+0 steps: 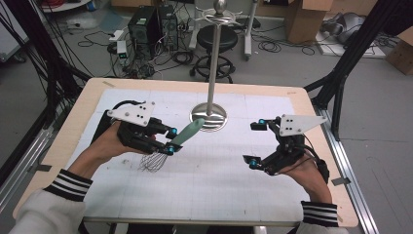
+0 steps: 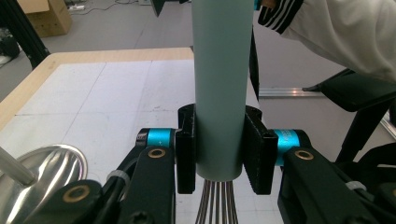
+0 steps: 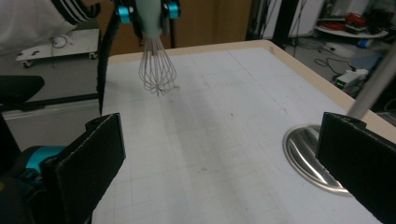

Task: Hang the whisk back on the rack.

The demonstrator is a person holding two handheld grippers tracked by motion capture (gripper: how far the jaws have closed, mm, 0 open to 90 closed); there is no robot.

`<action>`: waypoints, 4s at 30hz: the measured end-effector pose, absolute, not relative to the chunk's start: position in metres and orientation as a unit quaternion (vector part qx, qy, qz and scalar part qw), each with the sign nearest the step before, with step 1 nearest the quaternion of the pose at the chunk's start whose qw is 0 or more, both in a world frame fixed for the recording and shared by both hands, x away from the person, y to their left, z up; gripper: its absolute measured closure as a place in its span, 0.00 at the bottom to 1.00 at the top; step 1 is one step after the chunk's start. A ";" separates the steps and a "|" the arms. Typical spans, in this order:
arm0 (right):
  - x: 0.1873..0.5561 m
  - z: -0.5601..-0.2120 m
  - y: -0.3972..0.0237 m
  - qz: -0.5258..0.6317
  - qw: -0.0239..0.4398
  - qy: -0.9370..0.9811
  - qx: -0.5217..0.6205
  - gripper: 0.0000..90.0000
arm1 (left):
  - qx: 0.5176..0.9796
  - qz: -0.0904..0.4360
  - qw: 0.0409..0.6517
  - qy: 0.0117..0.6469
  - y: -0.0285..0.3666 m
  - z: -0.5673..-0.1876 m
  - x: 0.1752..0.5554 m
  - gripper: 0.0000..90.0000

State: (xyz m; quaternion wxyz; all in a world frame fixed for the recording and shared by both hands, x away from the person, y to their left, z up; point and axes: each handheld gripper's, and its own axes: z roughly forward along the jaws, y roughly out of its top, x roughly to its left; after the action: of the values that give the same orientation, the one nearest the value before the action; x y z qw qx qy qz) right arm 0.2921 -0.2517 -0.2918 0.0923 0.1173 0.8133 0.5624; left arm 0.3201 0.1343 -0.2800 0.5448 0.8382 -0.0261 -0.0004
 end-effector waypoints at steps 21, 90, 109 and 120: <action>0.303 -0.260 -0.199 0.587 0.019 0.809 0.025 0.01 | 0.837 -0.013 0.546 -0.040 0.117 -0.282 0.318 0.77; 0.303 -0.249 -0.145 0.628 0.005 0.776 -0.047 0.73 | 0.816 -0.030 0.575 -0.049 0.113 -0.278 0.313 0.76; 0.310 -0.242 -0.169 0.617 0.042 0.785 0.036 0.73 | 0.849 0.048 0.525 0.040 0.131 -0.282 0.304 0.05; 0.321 -0.233 -0.186 0.596 0.070 0.792 0.110 0.73 | 0.841 0.079 0.529 0.086 0.165 -0.288 0.300 0.02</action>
State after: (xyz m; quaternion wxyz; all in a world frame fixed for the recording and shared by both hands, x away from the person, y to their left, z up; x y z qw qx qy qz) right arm 0.3208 -0.1859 -0.2332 0.0696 0.1102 0.7923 0.5961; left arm 0.2998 0.1654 -0.2876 0.5287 0.8407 0.0862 0.0793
